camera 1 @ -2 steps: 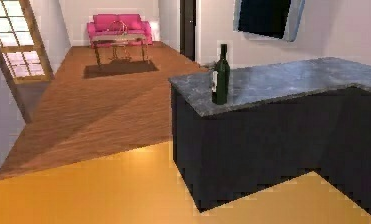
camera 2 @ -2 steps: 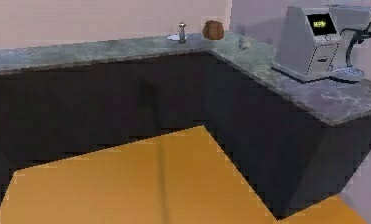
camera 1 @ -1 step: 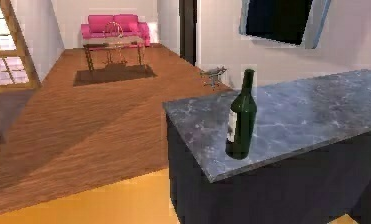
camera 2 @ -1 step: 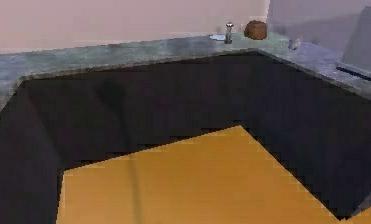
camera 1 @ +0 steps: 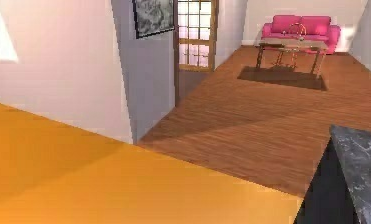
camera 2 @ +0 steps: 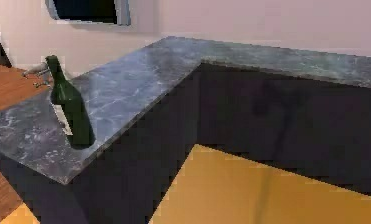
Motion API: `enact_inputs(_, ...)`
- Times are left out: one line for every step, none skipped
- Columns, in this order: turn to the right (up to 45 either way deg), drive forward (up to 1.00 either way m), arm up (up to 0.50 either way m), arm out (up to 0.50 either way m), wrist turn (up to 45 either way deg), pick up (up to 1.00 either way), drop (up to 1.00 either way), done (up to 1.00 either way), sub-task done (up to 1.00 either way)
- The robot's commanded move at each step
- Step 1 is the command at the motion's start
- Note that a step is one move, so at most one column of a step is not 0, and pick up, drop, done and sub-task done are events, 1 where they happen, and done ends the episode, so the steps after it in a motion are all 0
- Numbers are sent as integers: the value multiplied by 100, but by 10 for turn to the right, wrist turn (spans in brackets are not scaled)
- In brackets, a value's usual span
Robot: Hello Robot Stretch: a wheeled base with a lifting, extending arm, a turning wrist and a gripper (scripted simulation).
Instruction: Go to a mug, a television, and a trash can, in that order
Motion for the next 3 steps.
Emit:
enact_inputs(-420,0,0,0,0,0,0,0,0)
enact_inputs(0,45,0,0,0,0,0,0,0)
enact_inputs(-210,0,0,0,0,0,0,0,0)
